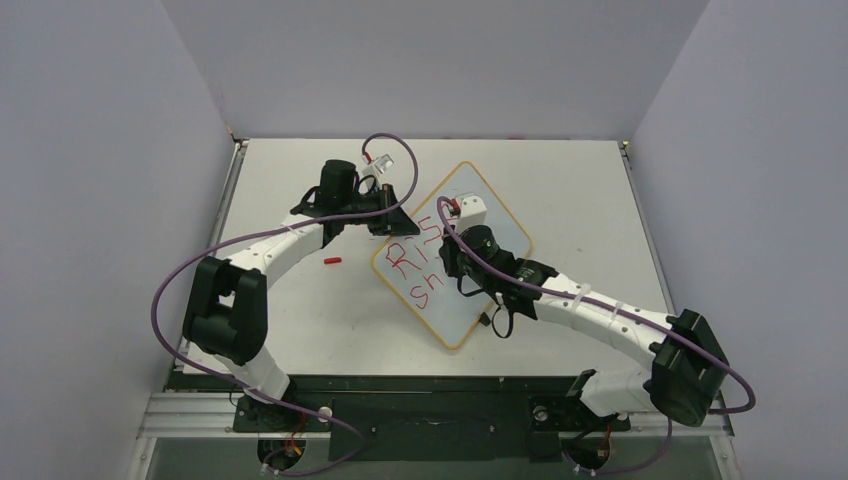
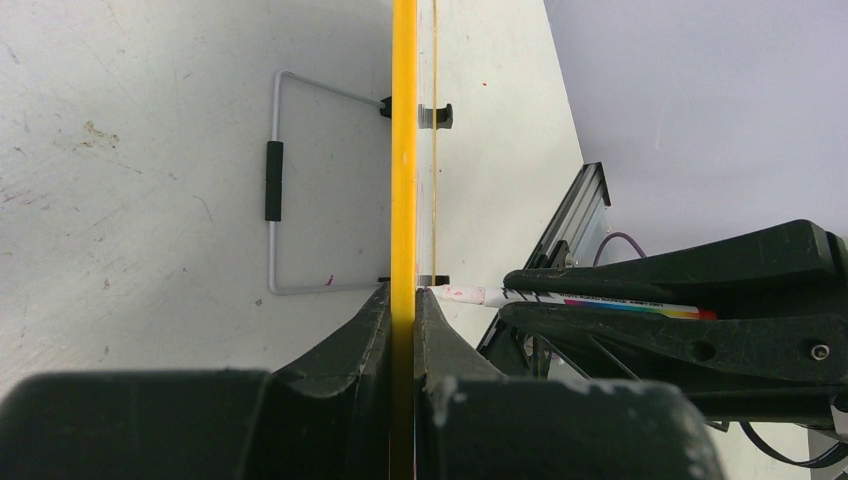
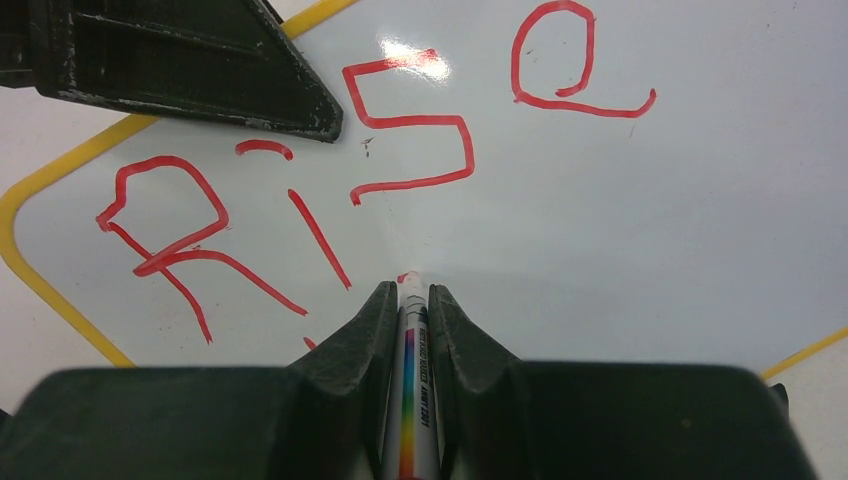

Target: Write a sentence on the whiteboard

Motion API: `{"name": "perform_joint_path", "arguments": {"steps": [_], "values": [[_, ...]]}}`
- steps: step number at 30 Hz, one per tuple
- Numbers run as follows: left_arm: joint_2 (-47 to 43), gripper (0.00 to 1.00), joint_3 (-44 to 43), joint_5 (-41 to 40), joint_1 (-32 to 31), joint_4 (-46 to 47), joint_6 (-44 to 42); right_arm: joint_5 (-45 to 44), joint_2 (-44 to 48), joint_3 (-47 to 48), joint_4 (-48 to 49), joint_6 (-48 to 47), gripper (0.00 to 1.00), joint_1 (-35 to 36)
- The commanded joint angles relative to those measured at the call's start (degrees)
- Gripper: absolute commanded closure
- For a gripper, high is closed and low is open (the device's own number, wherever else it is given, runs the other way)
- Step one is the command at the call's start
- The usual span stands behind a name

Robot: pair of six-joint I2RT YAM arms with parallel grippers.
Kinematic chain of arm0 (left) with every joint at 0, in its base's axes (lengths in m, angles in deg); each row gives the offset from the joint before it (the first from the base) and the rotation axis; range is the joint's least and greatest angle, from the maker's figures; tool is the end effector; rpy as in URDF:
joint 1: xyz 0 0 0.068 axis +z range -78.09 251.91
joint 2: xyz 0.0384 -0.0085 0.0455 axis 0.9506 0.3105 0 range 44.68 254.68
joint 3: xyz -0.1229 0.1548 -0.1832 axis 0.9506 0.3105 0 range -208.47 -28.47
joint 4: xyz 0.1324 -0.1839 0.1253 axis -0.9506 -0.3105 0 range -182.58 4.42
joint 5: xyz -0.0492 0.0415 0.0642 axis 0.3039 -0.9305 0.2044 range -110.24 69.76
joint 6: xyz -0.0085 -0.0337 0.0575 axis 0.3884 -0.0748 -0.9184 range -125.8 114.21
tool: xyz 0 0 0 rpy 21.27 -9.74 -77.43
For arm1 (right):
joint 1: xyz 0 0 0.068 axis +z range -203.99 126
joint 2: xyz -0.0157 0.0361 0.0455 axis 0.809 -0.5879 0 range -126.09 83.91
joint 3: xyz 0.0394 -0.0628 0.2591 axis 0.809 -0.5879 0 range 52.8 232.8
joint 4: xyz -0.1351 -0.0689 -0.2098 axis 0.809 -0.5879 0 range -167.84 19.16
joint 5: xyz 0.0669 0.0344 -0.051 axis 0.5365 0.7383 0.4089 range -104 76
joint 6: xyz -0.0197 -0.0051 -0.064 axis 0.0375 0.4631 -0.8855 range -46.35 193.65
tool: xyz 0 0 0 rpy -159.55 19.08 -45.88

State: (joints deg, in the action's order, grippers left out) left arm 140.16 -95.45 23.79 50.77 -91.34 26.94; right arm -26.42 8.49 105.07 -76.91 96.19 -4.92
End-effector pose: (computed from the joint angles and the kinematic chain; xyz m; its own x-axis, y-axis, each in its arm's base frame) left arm 0.3405 -0.1716 0.2466 -0.8716 -0.0799 -0.4837 0.3849 0.4996 -0.7760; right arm 0.2124 0.2274 0.2639 -0.5311 -0.0410 -0.8463 -0.4453 0.8633 0.2376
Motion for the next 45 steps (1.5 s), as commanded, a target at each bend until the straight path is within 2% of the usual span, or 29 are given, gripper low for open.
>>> {"name": "perform_joint_path", "arguments": {"steps": [1, 12, 45], "values": [[-3.02, 1.0, -0.59, -0.29, 0.6, 2.66, -1.79, -0.85, 3.01, 1.05, 0.66, -0.29, 1.0, -0.35], [-3.53, 1.0, -0.67, -0.88, 0.96, 1.91, -2.42, -2.26, 5.4, 0.64, -0.47, -1.47, 1.0, -1.32], [-2.83, 1.0, -0.77, -0.67, 1.09, 2.05, -2.15, 0.5, 0.37, -0.17, 1.64, -1.41, 1.0, -3.33]]}}
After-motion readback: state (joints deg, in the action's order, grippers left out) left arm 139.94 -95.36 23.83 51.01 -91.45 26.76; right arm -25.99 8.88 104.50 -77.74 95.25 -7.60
